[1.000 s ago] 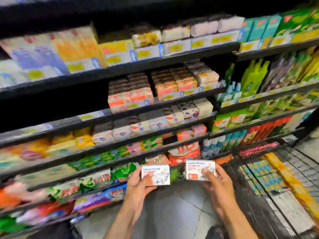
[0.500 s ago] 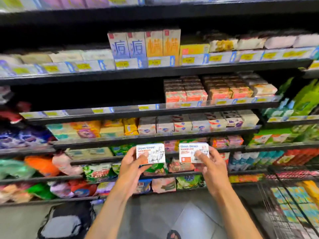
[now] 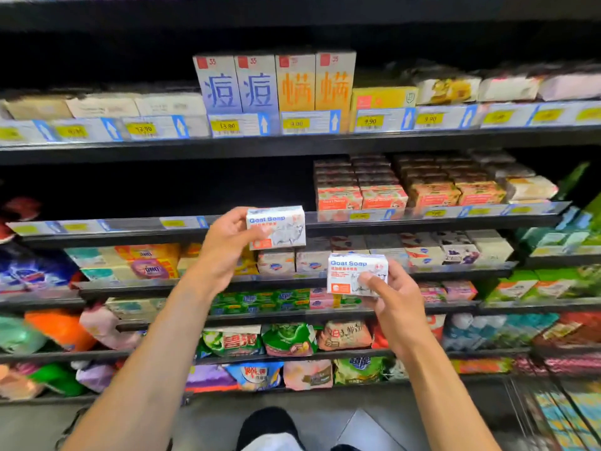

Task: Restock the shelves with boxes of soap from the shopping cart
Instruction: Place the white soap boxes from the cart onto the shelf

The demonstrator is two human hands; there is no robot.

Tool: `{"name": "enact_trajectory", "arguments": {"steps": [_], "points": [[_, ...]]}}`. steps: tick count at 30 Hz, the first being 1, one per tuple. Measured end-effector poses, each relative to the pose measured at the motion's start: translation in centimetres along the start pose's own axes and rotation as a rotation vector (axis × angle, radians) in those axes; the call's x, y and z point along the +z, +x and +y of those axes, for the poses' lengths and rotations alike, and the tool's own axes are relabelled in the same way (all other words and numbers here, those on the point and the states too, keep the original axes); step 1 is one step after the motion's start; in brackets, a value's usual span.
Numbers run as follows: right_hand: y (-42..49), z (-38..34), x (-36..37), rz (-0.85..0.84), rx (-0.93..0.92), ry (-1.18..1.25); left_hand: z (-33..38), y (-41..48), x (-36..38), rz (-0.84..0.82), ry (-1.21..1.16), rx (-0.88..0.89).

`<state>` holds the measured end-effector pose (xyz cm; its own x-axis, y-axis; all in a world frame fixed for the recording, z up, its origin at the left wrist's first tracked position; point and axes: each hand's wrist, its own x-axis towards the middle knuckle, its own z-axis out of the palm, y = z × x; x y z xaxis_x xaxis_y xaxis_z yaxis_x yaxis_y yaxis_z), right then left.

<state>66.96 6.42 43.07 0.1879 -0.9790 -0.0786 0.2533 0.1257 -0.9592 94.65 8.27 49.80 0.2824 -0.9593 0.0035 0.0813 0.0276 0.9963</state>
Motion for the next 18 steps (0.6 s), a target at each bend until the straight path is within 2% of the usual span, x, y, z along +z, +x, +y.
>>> {"name": "enact_trajectory", "arguments": {"steps": [9, 15, 18], "points": [[3.7, 2.5, 1.1, 0.023, -0.088, 0.021, 1.0, 11.3, -2.7, -0.042, 0.164, 0.068], [6.5, 4.6, 2.2, -0.010, -0.169, 0.036, -0.5, 19.2, -3.7, -0.185, 0.255, 0.072], [7.8, 5.5, 2.8, 0.009, -0.166, 0.069, -1.1, 23.0, -3.8, -0.204, 0.328, 0.074]]}}
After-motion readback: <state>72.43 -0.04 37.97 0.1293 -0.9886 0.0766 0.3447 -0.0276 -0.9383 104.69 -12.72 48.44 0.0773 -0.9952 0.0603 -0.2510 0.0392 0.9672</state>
